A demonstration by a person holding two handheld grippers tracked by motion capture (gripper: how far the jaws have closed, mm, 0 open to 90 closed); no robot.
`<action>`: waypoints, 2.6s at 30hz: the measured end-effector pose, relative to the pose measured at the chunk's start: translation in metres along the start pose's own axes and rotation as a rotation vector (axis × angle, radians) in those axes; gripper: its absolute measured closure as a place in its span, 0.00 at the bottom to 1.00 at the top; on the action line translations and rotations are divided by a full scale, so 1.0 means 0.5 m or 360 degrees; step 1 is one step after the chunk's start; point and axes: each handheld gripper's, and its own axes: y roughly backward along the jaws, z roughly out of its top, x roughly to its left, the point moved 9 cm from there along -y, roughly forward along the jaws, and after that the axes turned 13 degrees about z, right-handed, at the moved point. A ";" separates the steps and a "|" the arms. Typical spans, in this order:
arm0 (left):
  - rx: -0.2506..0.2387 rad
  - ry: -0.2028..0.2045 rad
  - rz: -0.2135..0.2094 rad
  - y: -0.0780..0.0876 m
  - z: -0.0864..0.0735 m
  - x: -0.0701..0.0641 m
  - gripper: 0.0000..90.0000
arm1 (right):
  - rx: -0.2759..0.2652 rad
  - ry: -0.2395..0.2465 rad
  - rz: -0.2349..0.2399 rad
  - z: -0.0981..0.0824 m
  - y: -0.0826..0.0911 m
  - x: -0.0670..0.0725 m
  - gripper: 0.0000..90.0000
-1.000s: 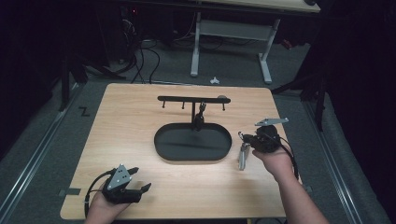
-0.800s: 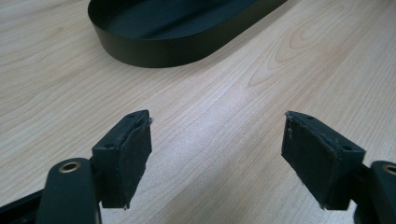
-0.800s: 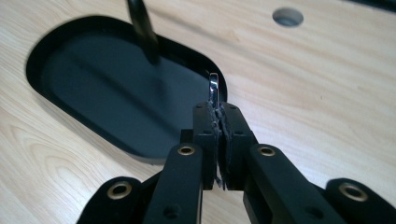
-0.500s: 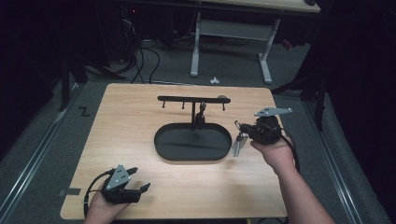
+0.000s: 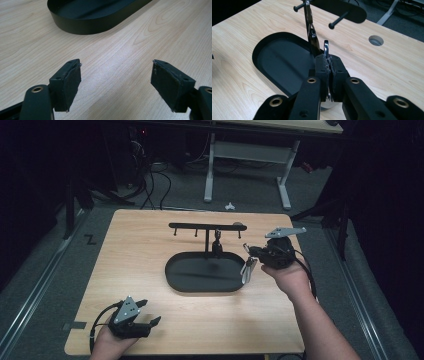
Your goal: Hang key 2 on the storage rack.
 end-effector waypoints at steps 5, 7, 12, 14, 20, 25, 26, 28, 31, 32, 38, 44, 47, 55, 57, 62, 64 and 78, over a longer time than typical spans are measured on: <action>0.0000 -0.0006 0.0001 0.000 0.000 0.000 0.27 | 0.0006 0.0005 -0.0002 0.015 -0.005 0.000 0.97; -0.0003 -0.0008 0.0003 0.001 0.001 0.000 0.27 | 0.0005 0.0001 0.0008 0.023 -0.011 0.000 0.97; 0.0005 -0.0013 0.0001 0.001 -0.001 0.000 0.27 | 0.0010 0.0006 0.0034 0.043 -0.035 0.007 0.97; 0.0001 -0.0013 0.0004 0.001 0.000 0.000 0.27 | 0.0011 -0.0005 0.0025 0.048 -0.042 0.003 0.96; 0.0004 -0.0019 0.0002 0.003 -0.001 0.000 0.27 | -0.0001 -0.0055 0.0011 0.054 -0.050 -0.018 0.97; 0.0007 -0.0024 0.0000 0.002 -0.002 -0.001 0.27 | -0.0006 -0.0082 0.0002 0.053 -0.050 -0.032 0.96; 0.0007 -0.0026 0.0000 0.001 -0.002 -0.001 0.27 | -0.0006 -0.0099 0.0010 0.053 -0.052 -0.037 0.96; 0.0009 -0.0030 0.0000 0.001 -0.002 -0.002 0.27 | -0.0005 -0.0100 0.0011 0.054 -0.055 -0.041 0.96; 0.0009 -0.0032 -0.0001 0.001 -0.002 -0.002 0.27 | 0.0000 -0.0111 0.0013 0.054 -0.058 -0.044 0.96; 0.0010 -0.0032 -0.0001 0.001 -0.002 -0.002 0.27 | 0.0003 -0.0110 0.0010 0.055 -0.059 -0.046 0.96; 0.0018 -0.0029 -0.0004 -0.002 -0.006 -0.005 0.27 | 0.0029 -0.0107 0.0011 0.060 -0.077 -0.060 0.96; 0.0016 -0.0021 -0.0003 -0.001 -0.006 -0.005 0.27 | 0.0026 -0.0118 -0.0020 0.067 -0.092 -0.078 0.96; 0.0018 -0.0018 -0.0003 -0.002 -0.006 -0.005 0.27 | 0.0027 -0.0117 -0.0037 0.068 -0.094 -0.079 0.95; 0.0022 -0.0027 0.0000 -0.001 -0.007 -0.005 0.27 | 0.0009 -0.0119 -0.0083 0.065 -0.084 -0.083 0.95; 0.0024 -0.0030 -0.0002 -0.002 -0.007 -0.006 0.27 | 0.0008 -0.0118 -0.0094 0.061 -0.080 -0.082 0.92; 0.0022 -0.0029 0.0000 -0.003 -0.007 -0.006 0.27 | -0.0002 -0.0098 -0.0117 0.044 -0.073 -0.081 0.81; 0.0029 -0.0031 0.0000 -0.003 -0.009 -0.006 0.27 | -0.0008 -0.0095 -0.0144 0.032 -0.069 -0.082 0.74; 0.0030 -0.0014 0.0008 -0.007 -0.011 -0.004 0.27 | 0.0023 -0.0043 -0.0187 -0.040 -0.060 -0.079 0.46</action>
